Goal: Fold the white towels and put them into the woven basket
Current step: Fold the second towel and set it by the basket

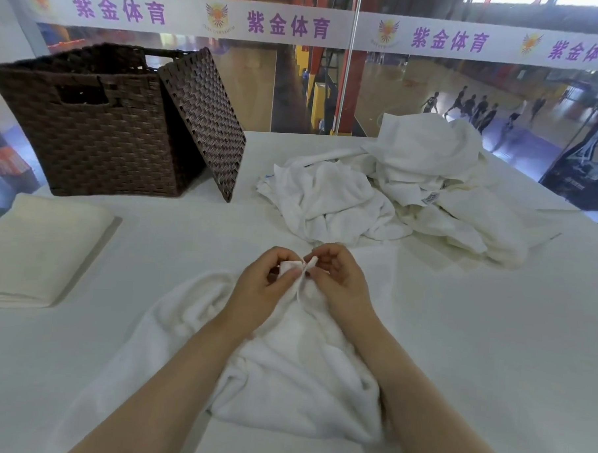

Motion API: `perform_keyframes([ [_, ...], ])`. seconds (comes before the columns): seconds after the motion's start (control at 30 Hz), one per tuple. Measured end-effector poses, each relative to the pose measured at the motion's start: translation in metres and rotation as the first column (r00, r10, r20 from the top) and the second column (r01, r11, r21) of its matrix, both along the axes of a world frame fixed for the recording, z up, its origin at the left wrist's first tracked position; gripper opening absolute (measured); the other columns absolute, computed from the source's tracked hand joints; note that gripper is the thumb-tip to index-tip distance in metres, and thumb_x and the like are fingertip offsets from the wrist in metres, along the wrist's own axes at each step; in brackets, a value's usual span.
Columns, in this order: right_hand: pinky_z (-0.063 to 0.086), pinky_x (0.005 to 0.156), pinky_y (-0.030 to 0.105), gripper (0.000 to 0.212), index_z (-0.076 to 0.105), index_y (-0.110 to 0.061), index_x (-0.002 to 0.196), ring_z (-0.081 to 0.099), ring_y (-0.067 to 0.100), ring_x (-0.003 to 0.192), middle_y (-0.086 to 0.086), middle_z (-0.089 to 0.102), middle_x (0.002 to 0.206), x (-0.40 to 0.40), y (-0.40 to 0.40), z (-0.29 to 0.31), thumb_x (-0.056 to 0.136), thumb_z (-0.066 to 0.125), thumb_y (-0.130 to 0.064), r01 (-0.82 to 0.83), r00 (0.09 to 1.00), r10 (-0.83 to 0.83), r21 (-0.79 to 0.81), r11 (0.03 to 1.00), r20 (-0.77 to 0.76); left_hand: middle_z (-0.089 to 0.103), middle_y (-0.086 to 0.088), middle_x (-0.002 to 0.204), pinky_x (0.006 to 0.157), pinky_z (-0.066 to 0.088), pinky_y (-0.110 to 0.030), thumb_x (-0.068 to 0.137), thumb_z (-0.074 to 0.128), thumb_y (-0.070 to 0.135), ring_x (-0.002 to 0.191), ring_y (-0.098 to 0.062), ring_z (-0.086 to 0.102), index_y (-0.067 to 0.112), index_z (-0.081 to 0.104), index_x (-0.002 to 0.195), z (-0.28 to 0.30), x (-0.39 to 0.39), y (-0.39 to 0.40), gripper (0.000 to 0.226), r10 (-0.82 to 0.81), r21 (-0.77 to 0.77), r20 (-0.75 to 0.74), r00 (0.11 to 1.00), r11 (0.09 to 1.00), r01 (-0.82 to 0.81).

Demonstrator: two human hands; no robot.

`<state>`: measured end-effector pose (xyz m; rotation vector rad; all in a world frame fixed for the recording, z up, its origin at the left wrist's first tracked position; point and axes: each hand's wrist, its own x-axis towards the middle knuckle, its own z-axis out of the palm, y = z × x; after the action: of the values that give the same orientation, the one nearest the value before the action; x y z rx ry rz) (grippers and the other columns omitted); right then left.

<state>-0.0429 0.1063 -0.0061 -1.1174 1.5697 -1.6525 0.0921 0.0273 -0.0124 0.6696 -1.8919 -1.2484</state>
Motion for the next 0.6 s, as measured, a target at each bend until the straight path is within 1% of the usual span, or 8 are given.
perform_keyframes([
  [0.07, 0.054, 0.092, 0.038, 0.021, 0.061, -0.014, 0.104, 0.068, 0.018, 0.096, 0.001, 0.071, 0.099, 0.0, -0.002, -0.008, 0.087, 0.066, -0.003, 0.027, 0.998, -0.028, 0.021, 0.999, 0.059, 0.067, 0.012, 0.09, 0.073, 0.046, -0.017, 0.093, 0.063, 0.011, 0.082, -0.004, 0.061, 0.023, 0.063, 0.091, -0.004, -0.002, 0.0, 0.012, 0.005, 0.01, 0.018, 1.0, 1.0, -0.005],
  [0.23, 0.057, 0.089, 0.044, 0.013, 0.067, -0.011, 0.099, 0.072, 0.021, 0.09, 0.006, 0.074, 0.093, -0.002, -0.004, -0.017, 0.086, 0.07, -0.012, 0.05, 0.983, -0.066, 0.093, 0.994, 0.17, 0.064, 0.012, 0.087, 0.072, 0.045, -0.017, 0.096, 0.059, 0.016, 0.081, -0.006, 0.059, 0.024, 0.062, 0.089, -0.008, -0.002, -0.003, 0.01, 0.029, -0.057, 0.073, 0.997, 0.998, -0.025],
  [0.3, 0.057, 0.088, 0.043, 0.011, 0.067, -0.008, 0.098, 0.072, 0.025, 0.089, 0.011, 0.073, 0.093, -0.002, -0.003, -0.018, 0.087, 0.069, -0.007, 0.017, 0.974, -0.031, 0.064, 0.998, 0.224, 0.063, 0.013, 0.085, 0.071, 0.045, -0.017, 0.096, 0.058, 0.016, 0.078, -0.005, 0.058, 0.024, 0.062, 0.09, -0.01, 0.0, -0.003, 0.011, 0.033, -0.06, 0.077, 0.996, 0.998, -0.029],
  [0.37, 0.055, 0.087, 0.044, 0.011, 0.067, -0.008, 0.096, 0.07, 0.028, 0.09, 0.014, 0.072, 0.094, -0.004, -0.002, -0.019, 0.087, 0.065, -0.001, 0.001, 0.964, -0.006, 0.021, 1.0, 0.266, 0.063, 0.011, 0.085, 0.071, 0.045, -0.019, 0.096, 0.057, 0.017, 0.078, -0.005, 0.058, 0.024, 0.062, 0.089, -0.009, 0.001, -0.003, 0.01, 0.032, -0.021, 0.057, 0.998, 0.999, -0.03],
  [0.43, 0.052, 0.087, 0.045, 0.014, 0.065, -0.007, 0.094, 0.066, 0.031, 0.088, 0.017, 0.069, 0.094, -0.008, -0.001, -0.019, 0.088, 0.061, 0.005, 0.002, 0.941, 0.005, -0.018, 1.0, 0.339, 0.063, 0.008, 0.085, 0.073, 0.046, -0.022, 0.093, 0.058, 0.025, 0.079, -0.008, 0.058, 0.026, 0.061, 0.088, -0.009, 0.0, -0.002, 0.005, 0.023, 0.039, 0.003, 1.0, 0.999, -0.023],
  [0.5, 0.051, 0.085, 0.044, 0.014, 0.062, -0.003, 0.095, 0.062, 0.032, 0.087, 0.019, 0.066, 0.094, -0.009, -0.001, -0.019, 0.088, 0.058, 0.008, -0.024, 0.913, 0.041, -0.049, 0.999, 0.405, 0.063, 0.007, 0.086, 0.074, 0.047, -0.024, 0.089, 0.057, 0.034, 0.08, -0.01, 0.058, 0.029, 0.061, 0.087, -0.007, 0.001, -0.002, 0.006, 0.011, 0.065, -0.027, 1.0, 0.998, -0.009],
  [0.53, 0.052, 0.083, 0.042, 0.013, 0.061, -0.002, 0.096, 0.062, 0.032, 0.087, 0.019, 0.066, 0.094, -0.009, -0.001, -0.019, 0.089, 0.057, 0.009, -0.048, 0.909, 0.065, -0.052, 0.997, 0.412, 0.064, 0.008, 0.086, 0.073, 0.047, -0.024, 0.089, 0.058, 0.033, 0.079, -0.009, 0.058, 0.03, 0.062, 0.087, -0.006, 0.002, -0.001, 0.006, -0.009, 0.066, -0.027, 1.0, 0.998, 0.01],
  [0.6, 0.053, 0.082, 0.04, 0.012, 0.06, 0.0, 0.097, 0.062, 0.033, 0.089, 0.019, 0.067, 0.094, -0.007, -0.001, -0.019, 0.089, 0.057, 0.009, -0.1, 0.91, 0.114, -0.056, 0.993, 0.399, 0.065, 0.011, 0.085, 0.072, 0.046, -0.018, 0.092, 0.061, 0.022, 0.078, -0.004, 0.058, 0.028, 0.064, 0.087, -0.004, 0.001, 0.002, 0.009, -0.052, 0.041, -0.013, 0.999, 0.998, 0.052],
])
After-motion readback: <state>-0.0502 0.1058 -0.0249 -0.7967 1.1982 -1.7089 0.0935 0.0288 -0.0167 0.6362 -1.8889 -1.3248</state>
